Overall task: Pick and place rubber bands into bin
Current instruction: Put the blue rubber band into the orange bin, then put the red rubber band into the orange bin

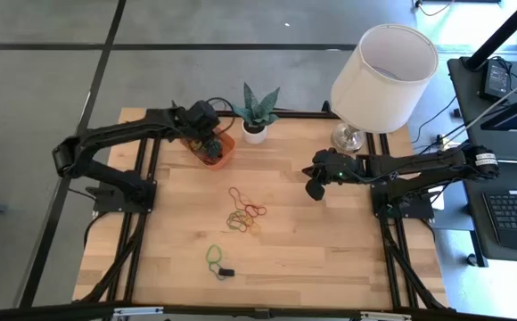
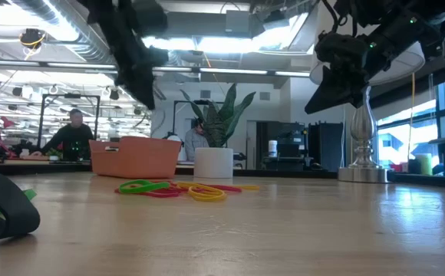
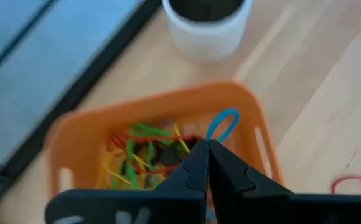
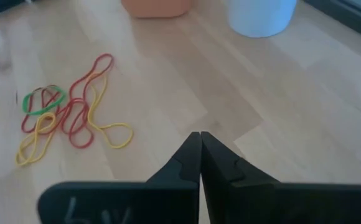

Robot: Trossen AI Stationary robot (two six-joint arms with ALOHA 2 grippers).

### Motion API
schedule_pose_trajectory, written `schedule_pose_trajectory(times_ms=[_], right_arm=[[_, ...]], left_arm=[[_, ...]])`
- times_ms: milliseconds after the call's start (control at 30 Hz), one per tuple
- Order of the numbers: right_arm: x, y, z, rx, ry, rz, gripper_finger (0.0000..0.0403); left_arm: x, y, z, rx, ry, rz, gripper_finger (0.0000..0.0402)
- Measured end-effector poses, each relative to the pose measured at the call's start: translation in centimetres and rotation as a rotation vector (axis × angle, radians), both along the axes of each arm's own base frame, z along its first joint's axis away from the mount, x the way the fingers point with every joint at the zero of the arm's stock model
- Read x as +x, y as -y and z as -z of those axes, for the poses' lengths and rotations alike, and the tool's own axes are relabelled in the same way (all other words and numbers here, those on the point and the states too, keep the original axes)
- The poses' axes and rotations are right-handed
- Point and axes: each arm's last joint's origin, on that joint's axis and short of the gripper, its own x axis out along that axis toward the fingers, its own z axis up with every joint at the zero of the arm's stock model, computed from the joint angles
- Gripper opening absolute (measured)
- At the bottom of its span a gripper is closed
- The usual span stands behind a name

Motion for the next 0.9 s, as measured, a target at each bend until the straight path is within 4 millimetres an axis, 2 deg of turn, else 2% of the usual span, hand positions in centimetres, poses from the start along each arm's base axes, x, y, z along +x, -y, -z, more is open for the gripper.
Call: schedule_pose_trajectory(times_ms=[333,467,633,900], right_arm=[[0.1,0.4,-0.2,-0.017,0.023,0.004,0.0007],[0.1,0.4,-0.2,-0.015,0.023,0.004,0.0007],[0.1,0.4,-0.2,-0.016,0.022,0.003,0.0007],[0.1,0.4,-0.2,-0.012,0.021,-0.005,0.0007]], left_arm=[[2.9,-1.2,6.9,-0.180,-0.144,0.024,0.0002],[3.4,-1.4,8.6,-0.260,-0.175,-0.012,0.0004],[3.6,-1.1,8.7,-0.318,-0.144,-0.016,0.0044],[2.6,-0.6,5.4,-0.270,-0.029,-0.072,0.0122]])
